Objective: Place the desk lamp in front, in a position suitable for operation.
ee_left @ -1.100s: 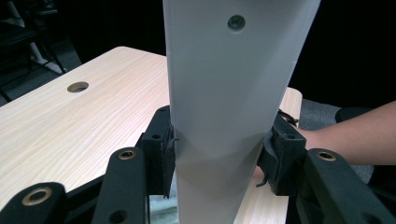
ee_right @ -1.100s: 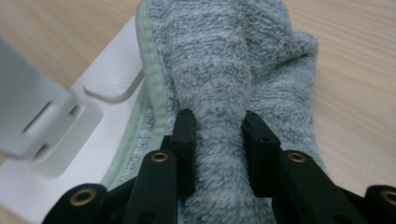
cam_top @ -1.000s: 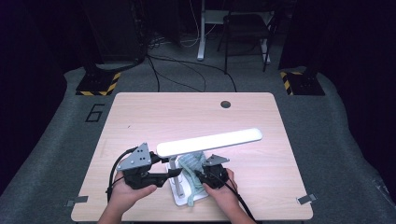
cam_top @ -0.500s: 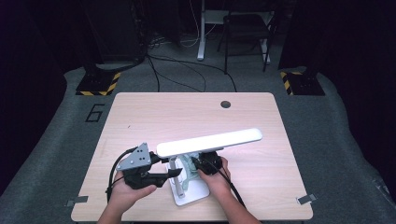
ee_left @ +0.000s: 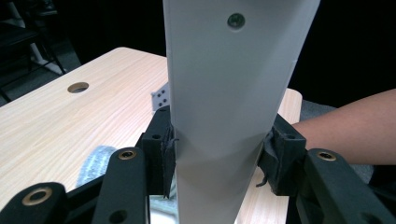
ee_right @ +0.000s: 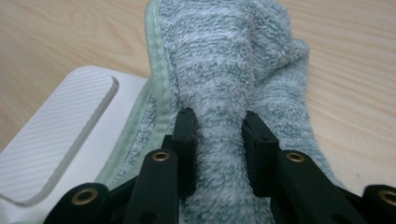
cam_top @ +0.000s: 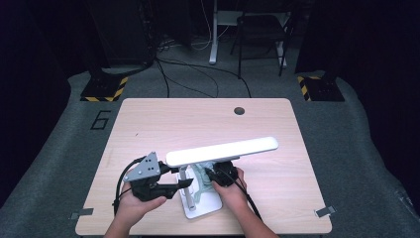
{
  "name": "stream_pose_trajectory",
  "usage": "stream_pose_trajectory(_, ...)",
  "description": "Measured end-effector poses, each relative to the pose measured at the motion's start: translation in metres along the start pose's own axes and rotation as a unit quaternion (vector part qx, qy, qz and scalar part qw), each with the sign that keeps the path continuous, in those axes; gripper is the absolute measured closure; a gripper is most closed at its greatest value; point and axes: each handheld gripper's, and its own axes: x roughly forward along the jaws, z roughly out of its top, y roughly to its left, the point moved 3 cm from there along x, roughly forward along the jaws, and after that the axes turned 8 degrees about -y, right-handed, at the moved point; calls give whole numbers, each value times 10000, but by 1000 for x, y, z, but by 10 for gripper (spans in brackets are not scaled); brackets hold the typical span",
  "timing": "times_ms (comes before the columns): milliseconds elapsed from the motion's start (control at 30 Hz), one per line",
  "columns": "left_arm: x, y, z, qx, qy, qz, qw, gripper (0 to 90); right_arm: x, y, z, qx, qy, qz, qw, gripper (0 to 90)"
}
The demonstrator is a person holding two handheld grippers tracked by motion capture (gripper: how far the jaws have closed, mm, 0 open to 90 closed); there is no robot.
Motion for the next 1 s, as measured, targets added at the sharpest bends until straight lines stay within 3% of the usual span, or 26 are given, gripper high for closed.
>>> stream_pose_trajectory(167, 0, 0, 0, 11, -2, 33, 10000, 527, -11, 2, -8, -36, -33, 61, 10000, 701)
stream_pose_trajectory(367, 0, 0, 0, 24, 5, 43, 10000, 527, -33, 9, -23, -21, 81, 224, 9997, 701)
stream_pose_trajectory(533, 0, -1, 0, 6, 7, 64, 10000, 527, -56, 17, -38, -244, 28, 329, 9992, 701)
stream_pose_trajectory(733, 0, -1, 0, 26, 5, 84, 10000, 527, -81, 18, -53, -215, 122, 518, 9984, 701)
stream_pose_trajectory(833, 1, -2, 0, 19, 18, 77, 10000, 527, -86, 22, -55, -258, 175, 471, 9984, 702)
stream_pose_trajectory(900, 1, -2, 0, 6, 3, 70, 10000, 527, -87, 28, -54, -479, 166, 346, 9981, 700)
stream_pose_trajectory(967, 1, -2, 0, -1, 0, 71, 10000, 527, -85, 34, -51, -621, 168, 409, 9971, 697)
stream_pose_trajectory(1000, 1, -2, 0, -6, -5, 74, 10000, 527, -84, 38, -50, -584, 144, 408, 9974, 696)
